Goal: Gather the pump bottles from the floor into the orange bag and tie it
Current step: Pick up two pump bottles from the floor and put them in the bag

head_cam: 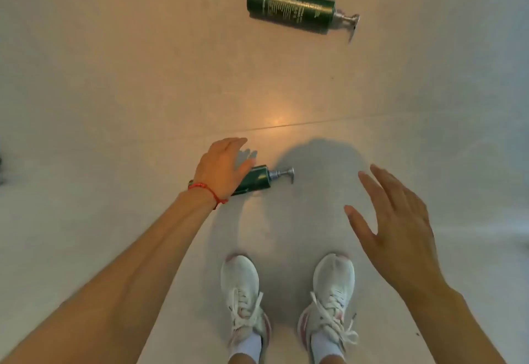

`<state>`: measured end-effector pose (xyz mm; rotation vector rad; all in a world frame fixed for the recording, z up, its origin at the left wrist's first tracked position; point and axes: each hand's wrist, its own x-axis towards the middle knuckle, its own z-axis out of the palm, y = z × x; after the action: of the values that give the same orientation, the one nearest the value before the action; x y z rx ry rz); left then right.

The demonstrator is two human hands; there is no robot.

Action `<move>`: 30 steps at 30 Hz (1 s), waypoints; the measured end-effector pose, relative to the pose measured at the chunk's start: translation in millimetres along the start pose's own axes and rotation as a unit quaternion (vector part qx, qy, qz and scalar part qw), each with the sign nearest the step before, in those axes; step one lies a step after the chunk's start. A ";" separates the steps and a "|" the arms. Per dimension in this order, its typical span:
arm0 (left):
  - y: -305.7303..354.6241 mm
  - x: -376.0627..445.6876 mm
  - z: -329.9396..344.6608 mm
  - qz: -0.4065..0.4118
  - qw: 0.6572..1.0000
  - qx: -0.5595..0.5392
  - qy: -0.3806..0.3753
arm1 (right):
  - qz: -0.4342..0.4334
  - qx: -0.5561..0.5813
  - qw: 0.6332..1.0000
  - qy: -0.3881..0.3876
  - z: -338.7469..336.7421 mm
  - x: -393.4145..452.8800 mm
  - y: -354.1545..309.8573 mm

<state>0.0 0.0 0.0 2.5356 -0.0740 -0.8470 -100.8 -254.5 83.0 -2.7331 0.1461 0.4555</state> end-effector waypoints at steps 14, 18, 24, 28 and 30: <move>-51.5 52.4 94.8 0.024 0.989 0.077 -0.126 | -0.004 0.026 1.000 -0.015 92.0 -13.1 24.3; -57.4 46.3 87.1 -0.049 0.997 -0.016 -0.060 | 0.000 0.035 0.999 -0.016 89.6 -9.9 23.1; -16.1 -5.5 42.1 -0.174 0.902 -0.396 0.020 | 0.038 0.093 0.995 -0.026 47.4 -7.7 10.6; 26.8 -51.8 -7.8 -0.180 0.871 -0.457 0.036 | 0.076 0.157 0.984 -0.031 -13.3 -10.0 -11.3; 49.0 -71.1 -36.9 -0.170 0.867 -0.466 0.046 | 0.079 0.182 0.980 -0.027 -48.3 -10.2 -23.8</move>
<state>-31.5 -14.8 87.2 1.6605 0.6717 -0.6468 -92.4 -249.9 137.0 -2.3569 0.3944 0.4910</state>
